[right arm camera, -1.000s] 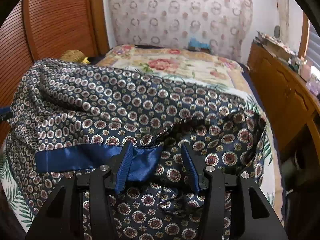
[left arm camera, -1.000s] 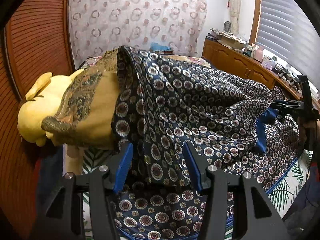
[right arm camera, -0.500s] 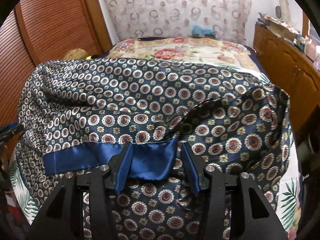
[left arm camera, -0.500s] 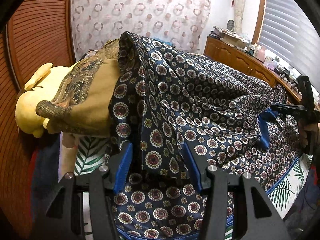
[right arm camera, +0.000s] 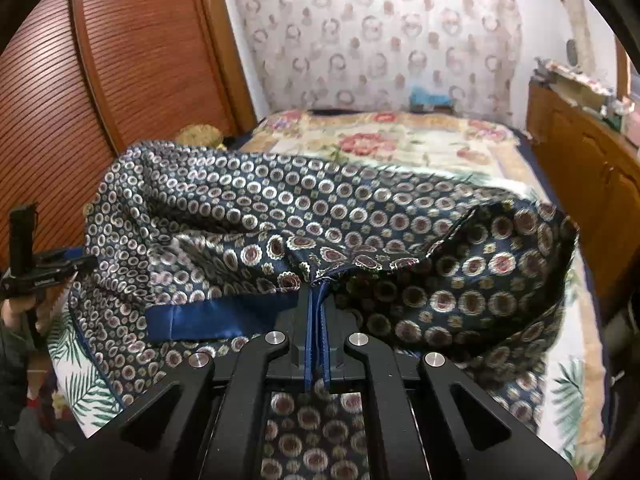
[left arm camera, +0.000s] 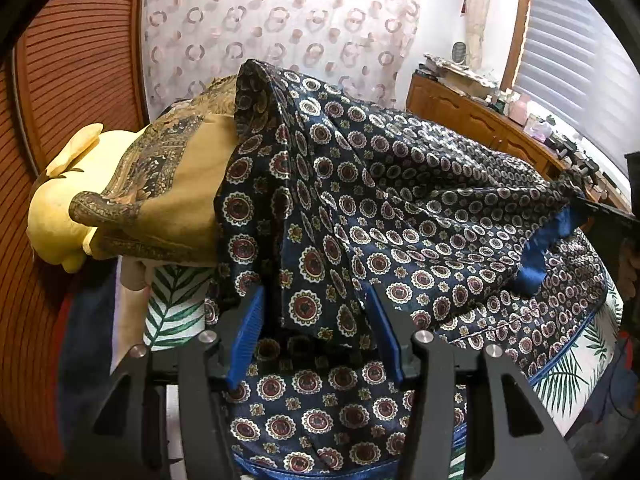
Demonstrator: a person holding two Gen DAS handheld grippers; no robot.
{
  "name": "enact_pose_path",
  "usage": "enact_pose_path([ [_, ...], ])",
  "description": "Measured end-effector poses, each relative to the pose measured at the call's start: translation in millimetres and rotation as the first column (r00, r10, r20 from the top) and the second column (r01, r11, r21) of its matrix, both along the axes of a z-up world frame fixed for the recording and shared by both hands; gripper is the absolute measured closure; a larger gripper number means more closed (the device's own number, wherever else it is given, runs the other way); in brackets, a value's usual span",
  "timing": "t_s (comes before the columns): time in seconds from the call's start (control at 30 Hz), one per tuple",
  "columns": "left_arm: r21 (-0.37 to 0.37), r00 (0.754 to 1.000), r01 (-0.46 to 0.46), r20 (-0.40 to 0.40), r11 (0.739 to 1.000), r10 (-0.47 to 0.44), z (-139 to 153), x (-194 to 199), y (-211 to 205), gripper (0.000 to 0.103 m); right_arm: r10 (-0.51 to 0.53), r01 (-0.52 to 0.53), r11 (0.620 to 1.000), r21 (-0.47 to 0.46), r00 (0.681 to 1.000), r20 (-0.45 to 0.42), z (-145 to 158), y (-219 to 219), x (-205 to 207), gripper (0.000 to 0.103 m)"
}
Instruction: Fold small clothes
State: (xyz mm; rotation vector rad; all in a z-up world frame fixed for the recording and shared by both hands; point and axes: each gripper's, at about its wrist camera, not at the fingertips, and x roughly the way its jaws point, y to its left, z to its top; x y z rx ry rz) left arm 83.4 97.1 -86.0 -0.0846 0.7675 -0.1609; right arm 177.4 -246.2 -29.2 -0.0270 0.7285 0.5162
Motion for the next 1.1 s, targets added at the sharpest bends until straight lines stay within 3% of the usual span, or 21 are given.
enact_pose_path([
  [0.07,0.003,1.000,0.007,-0.006,1.000,-0.007,-0.7,0.8,-0.3,0.070,-0.010,0.010,1.000,-0.013,1.000,0.017,1.7,-4.3,-10.2,0.102],
  [0.2,-0.003,1.000,0.021,0.000,1.000,-0.021,1.4,1.1,1.5,0.101,-0.019,0.019,1.000,-0.008,1.000,0.005,-5.1,-11.8,-25.0,0.102],
  [0.23,-0.001,1.000,0.014,0.016,1.000,-0.014,4.7,-0.6,3.6,0.102,-0.021,0.021,1.000,-0.005,1.000,-0.001,-8.0,-13.7,-29.4,0.102],
  [0.43,-0.034,0.993,-0.026,0.113,0.999,0.030,36.2,-19.0,18.6,0.103,-0.024,0.024,1.000,0.017,1.000,-0.015,-9.3,-17.7,-42.0,0.102],
  [0.6,-0.041,0.994,-0.046,0.102,0.998,0.050,34.1,-32.3,29.9,0.103,-0.008,0.008,1.000,-0.004,0.999,-0.049,-14.3,-13.6,-62.0,0.102],
  [0.77,-0.037,0.995,-0.073,0.059,0.997,0.075,17.5,-28.9,34.8,0.103,-0.031,0.027,0.997,-0.066,0.997,-0.064,-19.7,-19.0,-75.6,0.079],
  [0.9,-0.052,0.995,-0.078,0.050,0.996,0.081,12.8,-27.6,33.4,0.103,-0.077,0.075,0.995,-0.060,0.996,-0.044,-9.0,-38.4,-79.4,0.060],
  [1.1,-0.043,0.996,-0.070,0.056,0.997,0.073,14.6,-27.1,26.1,0.103,-0.183,0.183,0.980,-0.084,0.983,0.010,10.8,-73.3,-69.5,0.055],
])
